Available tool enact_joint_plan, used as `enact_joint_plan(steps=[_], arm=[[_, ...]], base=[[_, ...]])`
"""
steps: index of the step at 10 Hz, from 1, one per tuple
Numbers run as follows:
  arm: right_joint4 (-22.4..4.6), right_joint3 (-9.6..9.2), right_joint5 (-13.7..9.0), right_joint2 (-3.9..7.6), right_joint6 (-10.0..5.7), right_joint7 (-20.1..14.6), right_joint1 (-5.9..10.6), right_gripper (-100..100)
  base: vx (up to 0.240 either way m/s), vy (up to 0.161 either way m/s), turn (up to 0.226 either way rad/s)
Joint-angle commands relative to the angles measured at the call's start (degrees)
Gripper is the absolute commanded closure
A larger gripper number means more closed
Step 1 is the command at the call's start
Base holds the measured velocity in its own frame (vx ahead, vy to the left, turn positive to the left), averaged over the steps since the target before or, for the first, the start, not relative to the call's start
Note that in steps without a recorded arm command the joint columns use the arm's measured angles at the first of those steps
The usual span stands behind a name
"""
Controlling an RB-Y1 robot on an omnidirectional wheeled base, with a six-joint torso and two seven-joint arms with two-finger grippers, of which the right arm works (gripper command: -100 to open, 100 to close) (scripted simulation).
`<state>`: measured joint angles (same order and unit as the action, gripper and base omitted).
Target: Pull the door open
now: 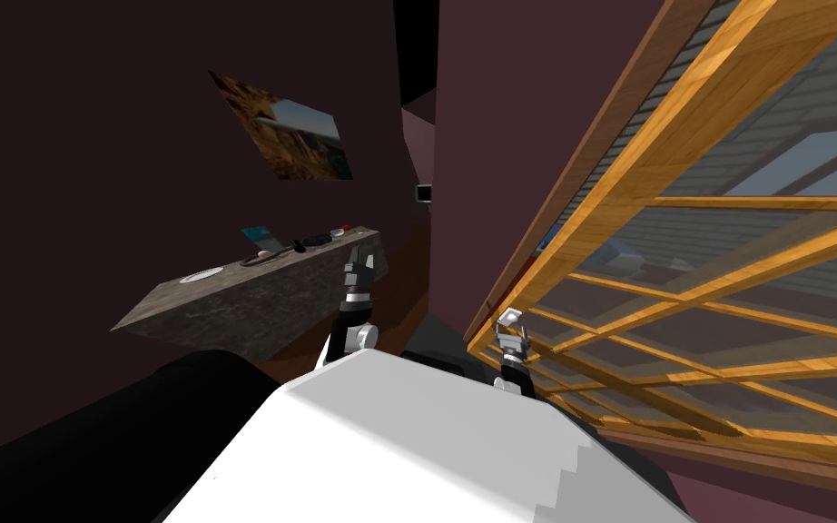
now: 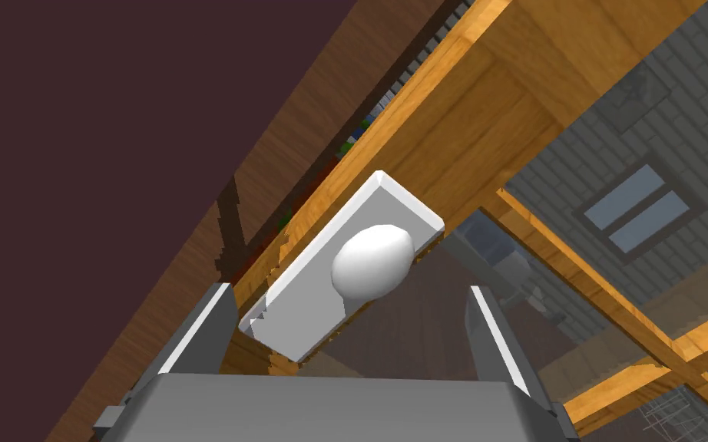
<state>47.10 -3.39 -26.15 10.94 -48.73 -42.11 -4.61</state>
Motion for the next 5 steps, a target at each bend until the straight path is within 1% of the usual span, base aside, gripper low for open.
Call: enact_joint_plan(steps=[1, 2, 3, 4, 5], arm=[[0.35, -0.66, -1.86, 0.04, -0.13, -2.86, -0.17, -100], [0.35, -0.66, -1.86, 0.04, -0.13, -3.88, -0.17, -100], [0.58, -1.10, -3.07, 0.05, -0.21, -5.88, -0.29, -100], [0.58, -1.10, -3.07, 0.05, -0.21, -6.27, -0.29, -100], [0.80, -1.53, -4.27, 0.07, -0.29, -8.56, -0.42, -100]], base=[[-0.061, -0.015, 0.093], [-0.049, -0.014, 0.030], [-0.059, -0.011, 0.068], [-0.044, -0.009, 0.030], [-0.040, -0.013, 0.053]])
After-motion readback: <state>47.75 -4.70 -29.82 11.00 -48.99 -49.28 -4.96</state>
